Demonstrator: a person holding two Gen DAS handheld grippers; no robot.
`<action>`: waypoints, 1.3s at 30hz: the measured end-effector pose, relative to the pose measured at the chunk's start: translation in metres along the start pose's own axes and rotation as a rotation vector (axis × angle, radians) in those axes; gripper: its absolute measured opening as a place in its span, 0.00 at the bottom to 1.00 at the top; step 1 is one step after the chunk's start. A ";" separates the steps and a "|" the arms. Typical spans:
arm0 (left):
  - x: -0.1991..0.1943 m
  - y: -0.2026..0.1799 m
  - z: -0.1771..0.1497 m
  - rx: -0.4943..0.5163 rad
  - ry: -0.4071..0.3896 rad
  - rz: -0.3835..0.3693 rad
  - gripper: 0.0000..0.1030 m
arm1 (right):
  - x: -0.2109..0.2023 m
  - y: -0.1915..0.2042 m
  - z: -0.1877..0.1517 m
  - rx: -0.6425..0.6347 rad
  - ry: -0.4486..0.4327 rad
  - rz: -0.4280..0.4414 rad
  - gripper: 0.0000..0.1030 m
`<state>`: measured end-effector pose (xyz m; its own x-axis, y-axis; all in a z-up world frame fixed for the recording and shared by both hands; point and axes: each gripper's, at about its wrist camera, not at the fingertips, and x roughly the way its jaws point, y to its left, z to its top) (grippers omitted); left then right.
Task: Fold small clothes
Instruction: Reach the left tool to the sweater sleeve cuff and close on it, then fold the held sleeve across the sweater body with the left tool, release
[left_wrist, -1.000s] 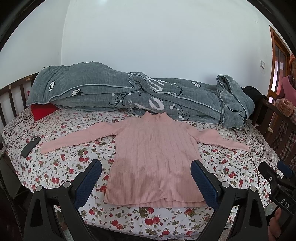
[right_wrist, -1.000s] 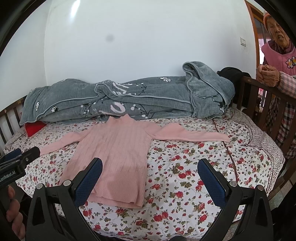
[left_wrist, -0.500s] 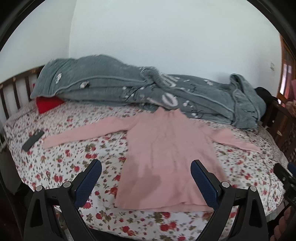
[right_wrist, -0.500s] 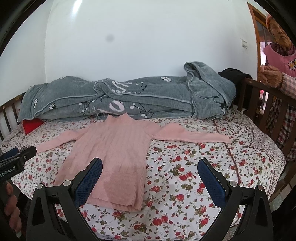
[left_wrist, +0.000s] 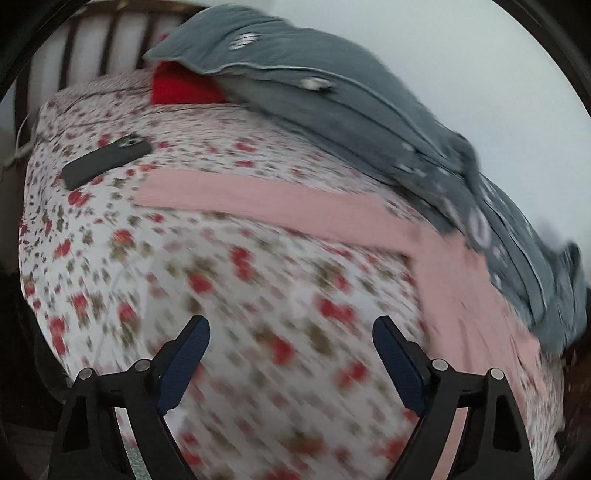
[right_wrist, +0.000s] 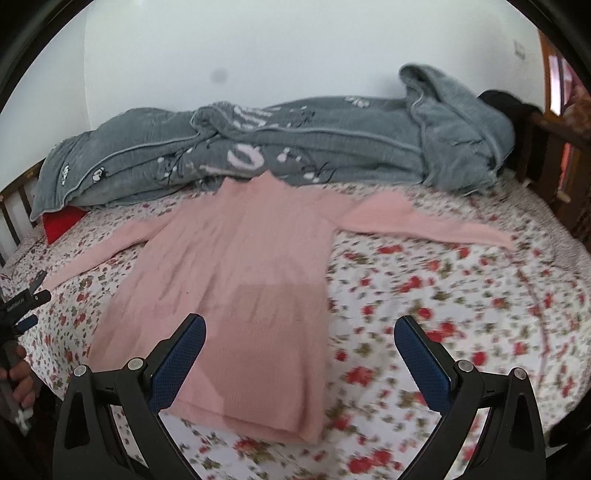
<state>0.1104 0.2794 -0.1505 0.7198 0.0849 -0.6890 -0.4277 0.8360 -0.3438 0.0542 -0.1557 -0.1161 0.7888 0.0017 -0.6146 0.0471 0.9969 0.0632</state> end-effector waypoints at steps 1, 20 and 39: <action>0.009 0.010 0.009 -0.012 -0.004 0.014 0.84 | 0.006 0.004 0.001 -0.004 0.006 0.003 0.98; 0.104 0.104 0.076 -0.313 -0.037 -0.023 0.51 | 0.084 0.047 0.011 -0.070 0.061 0.016 0.98; 0.052 -0.131 0.144 0.158 -0.193 0.004 0.07 | 0.066 -0.045 0.010 0.062 -0.028 0.013 0.98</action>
<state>0.2823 0.2527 -0.0489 0.8157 0.1781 -0.5503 -0.3511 0.9086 -0.2264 0.1105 -0.2011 -0.1514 0.8066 0.0112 -0.5910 0.0743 0.9900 0.1202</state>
